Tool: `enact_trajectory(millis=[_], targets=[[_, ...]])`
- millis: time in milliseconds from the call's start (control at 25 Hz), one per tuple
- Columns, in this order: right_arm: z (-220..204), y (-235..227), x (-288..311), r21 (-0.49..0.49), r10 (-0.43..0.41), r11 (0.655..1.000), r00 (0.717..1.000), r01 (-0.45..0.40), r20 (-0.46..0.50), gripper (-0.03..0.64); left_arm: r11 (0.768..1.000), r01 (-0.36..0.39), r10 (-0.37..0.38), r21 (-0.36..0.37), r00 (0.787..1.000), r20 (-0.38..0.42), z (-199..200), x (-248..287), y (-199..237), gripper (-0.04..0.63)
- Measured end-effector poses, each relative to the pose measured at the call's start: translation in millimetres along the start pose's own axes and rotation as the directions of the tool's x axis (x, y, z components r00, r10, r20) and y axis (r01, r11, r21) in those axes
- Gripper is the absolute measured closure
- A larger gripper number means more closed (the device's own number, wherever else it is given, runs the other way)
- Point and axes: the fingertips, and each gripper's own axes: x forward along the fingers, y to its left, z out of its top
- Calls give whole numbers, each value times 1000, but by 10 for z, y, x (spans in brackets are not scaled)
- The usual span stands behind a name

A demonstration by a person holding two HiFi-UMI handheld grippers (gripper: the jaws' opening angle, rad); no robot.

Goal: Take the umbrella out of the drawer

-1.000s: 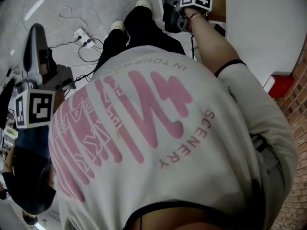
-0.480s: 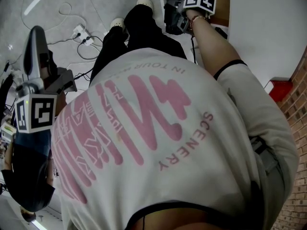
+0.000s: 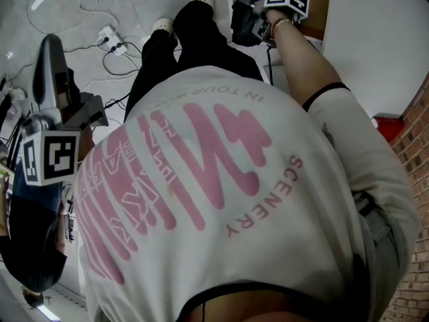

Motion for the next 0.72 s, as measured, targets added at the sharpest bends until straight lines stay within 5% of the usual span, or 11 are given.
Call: enact_trajectory(millis=[720], targets=[[27,44,-107,-77,-114,990,991,120,73,353,998,33,-31,-48,998,53,-27,-32,36,594]])
